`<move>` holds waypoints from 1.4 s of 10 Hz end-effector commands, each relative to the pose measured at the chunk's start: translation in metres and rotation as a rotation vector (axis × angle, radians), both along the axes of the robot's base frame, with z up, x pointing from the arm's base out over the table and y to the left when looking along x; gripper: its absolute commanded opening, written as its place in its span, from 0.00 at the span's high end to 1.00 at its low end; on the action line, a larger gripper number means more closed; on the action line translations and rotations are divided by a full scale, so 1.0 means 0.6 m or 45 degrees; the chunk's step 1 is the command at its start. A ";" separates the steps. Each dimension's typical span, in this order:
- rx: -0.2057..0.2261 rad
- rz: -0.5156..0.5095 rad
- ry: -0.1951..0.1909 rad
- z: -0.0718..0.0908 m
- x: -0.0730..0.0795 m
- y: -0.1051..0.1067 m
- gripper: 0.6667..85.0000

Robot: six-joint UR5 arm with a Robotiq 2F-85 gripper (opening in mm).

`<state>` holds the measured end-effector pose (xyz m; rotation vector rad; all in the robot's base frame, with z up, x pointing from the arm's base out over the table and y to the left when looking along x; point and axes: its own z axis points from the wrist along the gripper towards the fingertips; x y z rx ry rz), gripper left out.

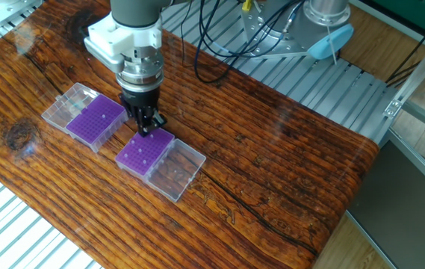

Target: Transfer all small pipette tips from one holder to another

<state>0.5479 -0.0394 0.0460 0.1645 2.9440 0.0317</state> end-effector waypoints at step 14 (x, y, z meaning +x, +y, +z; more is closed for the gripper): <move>-0.077 -0.105 0.055 0.047 0.009 -0.021 0.99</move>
